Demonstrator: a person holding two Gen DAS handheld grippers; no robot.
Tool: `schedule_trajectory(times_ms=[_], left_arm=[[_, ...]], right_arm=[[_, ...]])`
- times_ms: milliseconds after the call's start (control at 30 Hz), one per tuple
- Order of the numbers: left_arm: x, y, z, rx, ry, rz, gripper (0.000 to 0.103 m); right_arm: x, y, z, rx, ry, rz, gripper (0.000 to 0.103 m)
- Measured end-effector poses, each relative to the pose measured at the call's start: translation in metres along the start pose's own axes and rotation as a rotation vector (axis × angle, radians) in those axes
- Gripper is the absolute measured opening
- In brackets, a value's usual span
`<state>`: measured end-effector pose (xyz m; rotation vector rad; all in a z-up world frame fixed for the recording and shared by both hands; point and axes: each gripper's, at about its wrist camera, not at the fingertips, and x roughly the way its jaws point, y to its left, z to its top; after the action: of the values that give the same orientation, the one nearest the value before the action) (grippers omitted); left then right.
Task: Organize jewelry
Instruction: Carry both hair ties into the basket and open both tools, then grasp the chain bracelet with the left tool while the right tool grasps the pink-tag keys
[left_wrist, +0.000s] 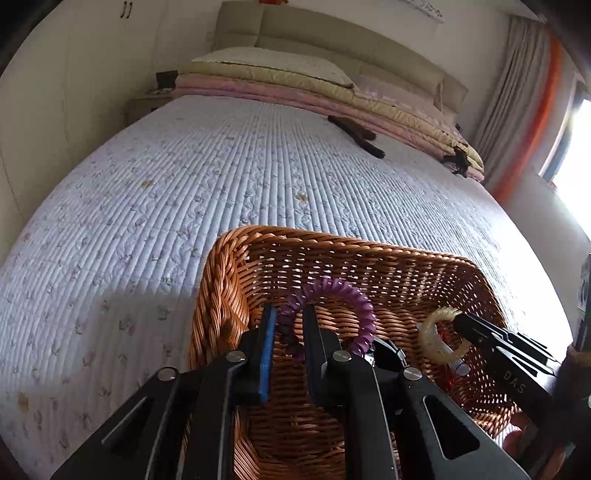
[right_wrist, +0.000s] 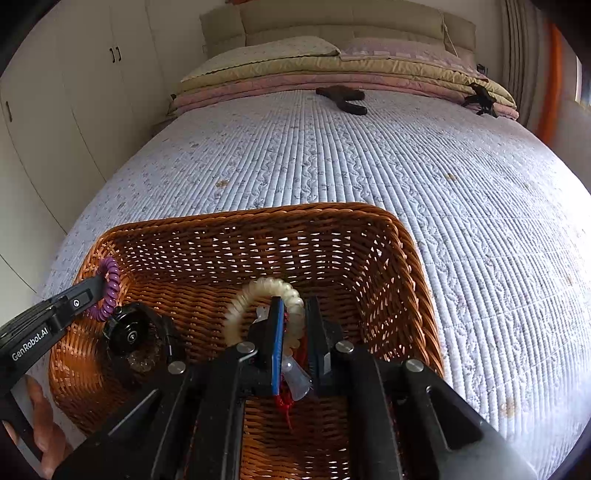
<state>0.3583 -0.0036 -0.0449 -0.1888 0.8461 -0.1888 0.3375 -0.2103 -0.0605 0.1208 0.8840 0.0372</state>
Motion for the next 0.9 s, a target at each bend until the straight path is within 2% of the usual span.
schedule_trajectory(times_ms=[33,100,267,333,400,533,700,800,900], left_arm=[[0.001,0.001,0.0,-0.005,0.009,-0.004,0.036],[0.001,0.001,0.0,-0.006,0.004,-0.029,0.043],[-0.009,-0.001,-0.001,-0.003,-0.027,-0.053,0.044],[-0.014,0.0,0.0,-0.007,-0.041,-0.07,0.044],[-0.02,0.0,0.0,-0.011,-0.058,-0.076,0.044],[-0.038,-0.003,-0.001,-0.006,-0.092,-0.112,0.044],[-0.089,-0.013,-0.012,0.032,-0.169,-0.157,0.045],[-0.123,-0.017,-0.036,0.066,-0.205,-0.161,0.052],[-0.148,-0.013,-0.068,0.059,-0.219,-0.155,0.052]], right_arm=[[0.001,-0.001,-0.001,0.004,0.002,0.005,0.014],[0.001,-0.004,-0.002,0.012,-0.003,0.011,0.014],[-0.011,-0.007,-0.005,-0.003,-0.051,0.015,0.017],[-0.017,-0.005,-0.005,-0.009,-0.075,0.02,0.037],[-0.025,-0.004,-0.006,-0.01,-0.109,0.03,0.041],[-0.043,-0.002,-0.007,-0.009,-0.16,0.045,0.041],[-0.084,0.0,-0.019,0.004,-0.227,0.065,0.041],[-0.114,0.0,-0.038,0.003,-0.255,0.079,0.042],[-0.137,-0.005,-0.068,0.008,-0.234,0.119,0.042]])
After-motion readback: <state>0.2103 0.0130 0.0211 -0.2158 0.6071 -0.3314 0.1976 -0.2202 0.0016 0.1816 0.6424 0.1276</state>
